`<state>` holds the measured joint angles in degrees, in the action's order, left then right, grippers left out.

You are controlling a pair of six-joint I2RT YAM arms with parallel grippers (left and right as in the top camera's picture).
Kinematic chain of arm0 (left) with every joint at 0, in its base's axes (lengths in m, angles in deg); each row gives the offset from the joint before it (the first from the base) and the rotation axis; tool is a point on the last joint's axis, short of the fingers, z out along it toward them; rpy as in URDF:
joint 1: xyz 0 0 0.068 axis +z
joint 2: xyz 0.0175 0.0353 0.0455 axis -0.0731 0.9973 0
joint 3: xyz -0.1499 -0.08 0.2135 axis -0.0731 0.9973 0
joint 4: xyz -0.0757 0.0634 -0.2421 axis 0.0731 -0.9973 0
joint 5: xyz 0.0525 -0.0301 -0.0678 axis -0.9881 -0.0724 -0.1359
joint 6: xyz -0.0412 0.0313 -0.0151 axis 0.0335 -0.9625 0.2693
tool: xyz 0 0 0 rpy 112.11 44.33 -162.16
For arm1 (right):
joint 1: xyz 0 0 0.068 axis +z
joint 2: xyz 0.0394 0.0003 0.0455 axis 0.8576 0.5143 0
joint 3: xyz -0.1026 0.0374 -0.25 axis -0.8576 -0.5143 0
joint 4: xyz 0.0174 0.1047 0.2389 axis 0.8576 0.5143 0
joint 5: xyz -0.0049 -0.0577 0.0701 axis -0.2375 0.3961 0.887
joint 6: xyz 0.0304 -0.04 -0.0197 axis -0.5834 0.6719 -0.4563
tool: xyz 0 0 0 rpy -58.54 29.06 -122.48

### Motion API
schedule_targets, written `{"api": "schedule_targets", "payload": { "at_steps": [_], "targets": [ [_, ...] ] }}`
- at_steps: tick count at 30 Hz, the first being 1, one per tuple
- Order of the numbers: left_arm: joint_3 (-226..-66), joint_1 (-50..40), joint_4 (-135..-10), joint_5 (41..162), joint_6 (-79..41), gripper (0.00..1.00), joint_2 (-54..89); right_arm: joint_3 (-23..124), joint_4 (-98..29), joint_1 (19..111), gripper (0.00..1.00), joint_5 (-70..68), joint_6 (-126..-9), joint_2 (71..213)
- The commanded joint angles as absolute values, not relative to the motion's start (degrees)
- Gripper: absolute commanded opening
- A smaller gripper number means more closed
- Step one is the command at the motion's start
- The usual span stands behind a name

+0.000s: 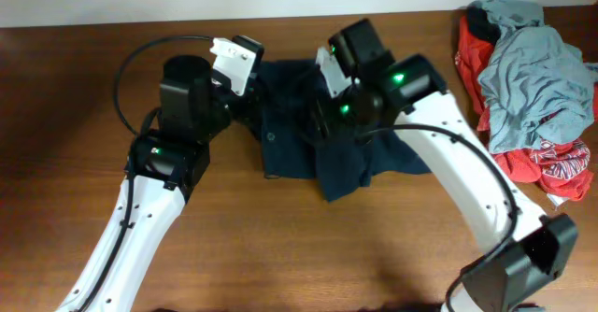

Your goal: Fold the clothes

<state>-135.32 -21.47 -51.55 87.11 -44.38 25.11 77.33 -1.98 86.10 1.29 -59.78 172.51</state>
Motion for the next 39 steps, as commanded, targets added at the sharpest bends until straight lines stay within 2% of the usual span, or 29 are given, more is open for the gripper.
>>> {"api": "schedule_targets", "payload": {
  "at_steps": [1, 11, 19, 34, 36, 37, 38, 39],
  "targets": [
    [-135.9, -21.3, -50.1, 84.2, -43.5, 0.01, 25.1, 70.3, -5.5, 86.3, 0.61, 3.8, -59.1, 172.0],
    [-135.9, -21.3, -49.9, 79.6, -43.5, 0.01, 25.1, 55.0, -19.0, 84.7, 0.65, 5.7, -52.9, 172.0],
    [-135.9, -21.2, -49.8, 78.7, -43.5, 0.01, 25.1, 46.3, -25.9, 78.7, 0.65, 5.9, -46.7, 172.0],
    [-135.9, -21.2, -49.9, 78.7, -42.7, 0.01, 25.1, 44.4, -31.7, 75.9, 0.68, 15.0, -37.2, 172.0],
    [-135.9, -21.2, -49.9, 78.7, -42.7, 0.00, 25.1, 44.0, -31.6, 75.9, 0.63, 16.0, -37.3, 172.0],
    [-135.9, -21.2, -49.9, 78.7, -42.7, 0.01, 25.1, 43.8, -31.3, 75.9, 0.52, 16.0, -37.3, 172.0],
    [-135.9, -21.2, -49.9, 78.7, -42.7, 0.01, 25.1, 43.7, -30.7, 75.9, 0.37, 16.0, -37.3, 172.0],
    [-135.9, -21.2, -49.9, 78.7, -42.7, 0.01, 25.1, 43.7, -30.0, 75.9, 0.17, 16.0, -37.5, 172.0]
  ]
}}
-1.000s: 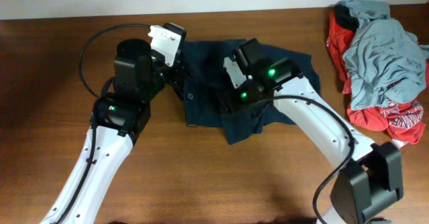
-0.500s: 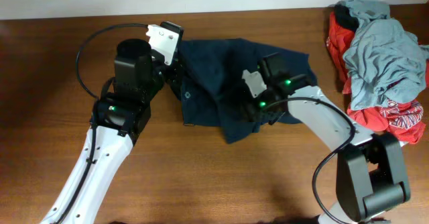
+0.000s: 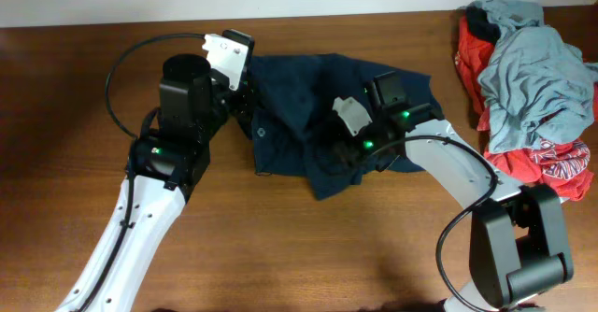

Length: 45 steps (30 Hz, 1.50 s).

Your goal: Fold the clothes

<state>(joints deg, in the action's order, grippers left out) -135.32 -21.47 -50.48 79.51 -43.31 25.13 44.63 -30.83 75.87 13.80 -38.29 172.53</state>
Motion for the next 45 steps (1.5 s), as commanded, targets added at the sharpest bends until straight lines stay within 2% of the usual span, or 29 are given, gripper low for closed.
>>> {"api": "schedule_targets", "payload": {
  "at_steps": [1, 6, 10, 20, 30, 45],
  "targets": [
    [-135.9, -21.2, -49.9, 78.7, -42.7, 0.01, 25.1, 43.7, -29.7, 75.9, 0.05, 15.9, -37.8, 172.0],
    [-135.9, -21.2, -49.8, 74.5, -42.7, 0.01, 24.8, 46.3, -29.4, 74.6, 0.04, 14.5, -41.3, 171.2],
    [-136.4, -21.2, -49.9, 70.1, -42.6, 0.01, 22.3, 54.9, -22.5, 72.5, 0.04, 14.4, -42.1, 168.8],
    [-138.3, -21.3, -50.1, 66.2, -41.2, 0.01, 11.1, 95.6, 9.1, 70.9, 0.04, 3.9, -42.3, 167.7],
    [-138.3, -21.3, -52.4, 71.4, -39.6, 0.01, -0.2, 129.0, 29.9, 70.9, 0.04, -1.1, -46.1, 167.7],
    [-139.3, -21.3, -55.6, 86.7, -30.1, 0.01, -15.8, 132.7, 29.9, 71.0, 0.04, 0.9, -50.1, 151.9]
  ]
}}
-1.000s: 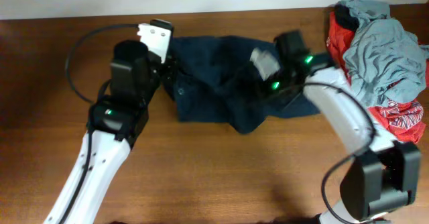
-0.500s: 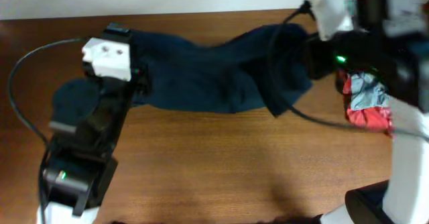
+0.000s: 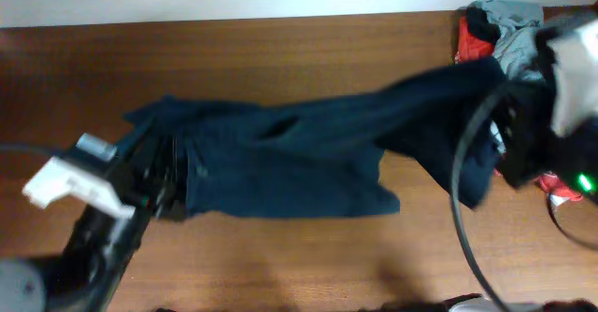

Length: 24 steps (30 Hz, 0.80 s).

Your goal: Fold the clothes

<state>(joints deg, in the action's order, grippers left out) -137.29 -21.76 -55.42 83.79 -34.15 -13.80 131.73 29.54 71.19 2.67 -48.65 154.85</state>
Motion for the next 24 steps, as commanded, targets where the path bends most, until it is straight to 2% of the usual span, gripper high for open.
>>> {"api": "schedule_targets", "payload": {
  "at_steps": [1, 11, 24],
  "targets": [
    [-139.4, -21.3, -56.1, 87.2, -30.0, 0.01, -16.2, 132.7, 29.9, 71.0, 0.04, 0.9, -50.1, 150.9],
    [-139.3, -21.3, -60.9, 84.2, -29.8, 0.01, -13.5, 129.2, 29.9, 71.0, 0.04, 0.7, -49.6, 151.9],
    [-139.3, -21.3, -64.1, 76.0, -30.8, 0.01, 7.2, 120.5, 26.9, 71.0, 0.04, 0.7, -46.6, 172.9]
  ]
}}
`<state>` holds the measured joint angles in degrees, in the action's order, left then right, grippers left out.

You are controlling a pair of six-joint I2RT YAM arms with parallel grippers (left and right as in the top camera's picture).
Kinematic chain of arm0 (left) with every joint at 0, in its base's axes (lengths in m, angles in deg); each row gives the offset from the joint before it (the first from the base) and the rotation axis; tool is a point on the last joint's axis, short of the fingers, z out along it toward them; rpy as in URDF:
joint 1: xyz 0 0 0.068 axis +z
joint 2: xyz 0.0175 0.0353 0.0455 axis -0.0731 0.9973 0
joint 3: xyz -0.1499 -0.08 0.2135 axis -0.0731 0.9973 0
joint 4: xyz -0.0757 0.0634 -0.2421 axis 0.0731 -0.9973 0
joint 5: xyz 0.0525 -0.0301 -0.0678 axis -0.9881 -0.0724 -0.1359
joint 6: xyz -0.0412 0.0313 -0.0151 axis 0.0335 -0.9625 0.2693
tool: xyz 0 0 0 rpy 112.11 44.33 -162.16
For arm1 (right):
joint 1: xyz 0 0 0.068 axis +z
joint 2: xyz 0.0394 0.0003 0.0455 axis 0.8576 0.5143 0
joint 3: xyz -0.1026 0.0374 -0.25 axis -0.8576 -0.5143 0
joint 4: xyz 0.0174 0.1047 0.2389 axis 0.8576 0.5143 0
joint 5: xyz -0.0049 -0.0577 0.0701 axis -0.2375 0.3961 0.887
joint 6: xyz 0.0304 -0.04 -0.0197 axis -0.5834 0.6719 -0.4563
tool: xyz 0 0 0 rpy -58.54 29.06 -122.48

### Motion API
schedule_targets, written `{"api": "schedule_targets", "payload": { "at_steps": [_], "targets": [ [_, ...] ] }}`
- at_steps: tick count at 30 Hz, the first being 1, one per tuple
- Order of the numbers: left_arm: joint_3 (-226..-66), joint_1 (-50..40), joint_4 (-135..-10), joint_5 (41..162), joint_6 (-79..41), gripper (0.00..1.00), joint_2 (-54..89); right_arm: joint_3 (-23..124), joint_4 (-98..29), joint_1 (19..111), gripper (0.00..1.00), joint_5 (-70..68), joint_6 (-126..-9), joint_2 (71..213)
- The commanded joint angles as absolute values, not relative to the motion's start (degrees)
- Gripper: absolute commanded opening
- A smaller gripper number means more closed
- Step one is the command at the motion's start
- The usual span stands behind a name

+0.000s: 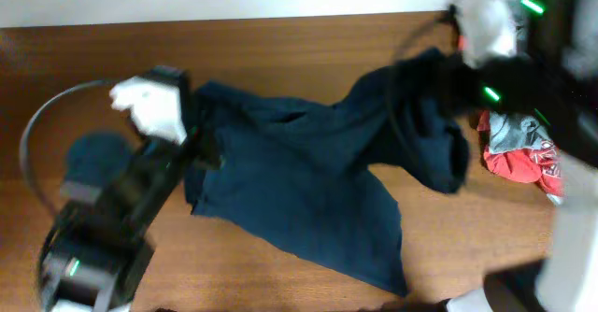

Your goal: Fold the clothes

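A dark navy garment [299, 181] hangs stretched across the middle of the table in the overhead view, one flap trailing toward the front edge. My left gripper [198, 153] is shut on its left edge. My right gripper [447, 77], blurred by motion, holds the bunched right end up near the back right. Fingertips of both are hidden by cloth and arm bodies.
A pile of red and grey clothes [519, 158] lies at the right edge, partly hidden behind the right arm. The brown wooden table [308, 41] ends at a white wall along the back. The left arm's cable loops out at the left.
The left gripper has shifted up and right, the right one up and left. The garment, then a long horizontal band, now sags diagonally with a wide flap toward the front.
Both grippers first worked close together on the crumpled navy garment at the table's middle. Then the right one was lower on its right part. Later the garment was pulled out wide between both arms, and now it hangs slacker and diagonal.
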<state>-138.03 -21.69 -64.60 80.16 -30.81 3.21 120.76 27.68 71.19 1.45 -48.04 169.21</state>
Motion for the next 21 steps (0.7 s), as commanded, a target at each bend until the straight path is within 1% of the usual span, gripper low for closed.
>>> {"api": "schedule_targets", "payload": {
  "at_steps": [1, 6, 13, 21],
  "targets": [
    [-139.3, -21.3, -64.1, 75.2, -30.8, 0.01, 9.2, 120.5, 26.2, 71.0, 0.04, 0.7, -46.5, 175.2],
    [-139.3, -21.3, -61.2, 72.4, -32.3, 0.01, 21.0, 120.5, 21.0, 70.8, 0.04, 0.7, -45.1, 184.8],
    [-139.3, -21.3, -51.1, 66.7, -32.4, 0.01, 35.5, 120.5, 7.7, 67.9, 0.04, 0.9, -45.7, 196.6],
    [-139.3, -21.3, -41.0, 59.0, -32.4, 0.01, 46.7, 120.5, -1.4, 65.1, 0.04, 0.9, -45.7, 207.7]
  ]
}}
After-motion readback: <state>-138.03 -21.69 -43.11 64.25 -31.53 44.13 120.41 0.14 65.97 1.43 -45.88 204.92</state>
